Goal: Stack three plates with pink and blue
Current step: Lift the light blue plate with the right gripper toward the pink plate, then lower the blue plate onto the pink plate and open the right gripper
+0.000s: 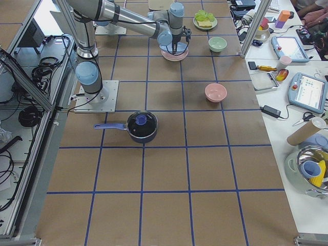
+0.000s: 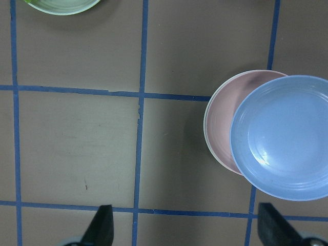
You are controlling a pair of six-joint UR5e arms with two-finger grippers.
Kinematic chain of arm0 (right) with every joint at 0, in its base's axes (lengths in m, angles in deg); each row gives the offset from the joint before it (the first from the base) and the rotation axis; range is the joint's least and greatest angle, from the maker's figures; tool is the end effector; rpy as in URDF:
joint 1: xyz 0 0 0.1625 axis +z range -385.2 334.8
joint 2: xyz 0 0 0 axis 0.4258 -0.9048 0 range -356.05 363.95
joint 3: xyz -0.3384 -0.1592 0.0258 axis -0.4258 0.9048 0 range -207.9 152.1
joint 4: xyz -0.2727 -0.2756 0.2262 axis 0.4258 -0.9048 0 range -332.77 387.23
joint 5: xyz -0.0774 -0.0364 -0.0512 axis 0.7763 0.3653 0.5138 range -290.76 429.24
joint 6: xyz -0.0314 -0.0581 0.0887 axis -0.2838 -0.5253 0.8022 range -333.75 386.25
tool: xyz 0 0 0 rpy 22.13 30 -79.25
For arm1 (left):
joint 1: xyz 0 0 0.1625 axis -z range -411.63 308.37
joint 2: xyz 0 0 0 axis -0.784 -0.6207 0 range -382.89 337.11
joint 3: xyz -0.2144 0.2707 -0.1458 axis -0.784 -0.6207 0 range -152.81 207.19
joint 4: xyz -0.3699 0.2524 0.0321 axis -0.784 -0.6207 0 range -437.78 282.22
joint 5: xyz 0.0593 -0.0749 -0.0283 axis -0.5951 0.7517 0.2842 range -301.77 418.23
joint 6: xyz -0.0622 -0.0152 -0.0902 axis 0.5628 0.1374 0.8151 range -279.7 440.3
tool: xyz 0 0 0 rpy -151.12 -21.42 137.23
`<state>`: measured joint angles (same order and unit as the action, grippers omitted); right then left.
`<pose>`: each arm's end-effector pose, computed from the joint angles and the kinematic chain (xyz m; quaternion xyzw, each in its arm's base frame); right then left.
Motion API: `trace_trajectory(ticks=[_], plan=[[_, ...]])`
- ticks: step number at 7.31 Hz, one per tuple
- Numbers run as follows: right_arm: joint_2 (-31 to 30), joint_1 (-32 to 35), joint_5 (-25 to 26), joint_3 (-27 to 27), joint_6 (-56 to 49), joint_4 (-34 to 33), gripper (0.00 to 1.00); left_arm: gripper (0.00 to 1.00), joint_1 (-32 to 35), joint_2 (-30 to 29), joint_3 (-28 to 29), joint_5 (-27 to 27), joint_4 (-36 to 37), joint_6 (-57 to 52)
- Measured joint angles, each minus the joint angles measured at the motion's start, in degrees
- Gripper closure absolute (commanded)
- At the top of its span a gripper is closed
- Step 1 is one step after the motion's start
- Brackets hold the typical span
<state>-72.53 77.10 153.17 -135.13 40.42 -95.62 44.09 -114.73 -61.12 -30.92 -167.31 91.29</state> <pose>0.2608 -0.5160 0.2016 0.0153 0.9983 -0.0057 0.0557 -0.1883 -0.5249 0.4261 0.0460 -0.9989 0.0017 0.0077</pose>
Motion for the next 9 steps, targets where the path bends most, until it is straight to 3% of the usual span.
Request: trace_trajectory(ticks=[3, 4, 5, 6, 7, 9], plan=[[2.6, 1.5, -0.2, -0.1, 1.0, -3.4, 0.98, 0.00, -0.7, 0.3, -0.1, 0.2, -0.1, 0.0], [3.1, 1.6, -0.2, 0.0, 1.2, -3.9, 0.48, 0.00, -0.7, 0.5, -0.1, 0.2, -0.1, 0.1], [3.4, 1.6, -0.2, 0.2, 1.3, -4.1, 0.21, 0.00, -0.7, 0.6, -0.2, 0.1, -0.2, 0.1], [3.5, 1.7, -0.2, 0.4, 1.4, -4.4, 0.20, 0.00, -0.7, 0.6, -0.2, 0.1, -0.2, 0.1], [3.6, 1.4, 0.1, 1.1, 0.8, -5.0, 0.10, 0.00, -0.7, 0.7, -0.2, 0.1, -0.1, 0.1], [3.4, -1.1, 1.3, 5.4, -3.3, -3.4, 0.08, 0.00, -0.7, 0.6, -0.2, 0.1, -0.2, 0.1]])
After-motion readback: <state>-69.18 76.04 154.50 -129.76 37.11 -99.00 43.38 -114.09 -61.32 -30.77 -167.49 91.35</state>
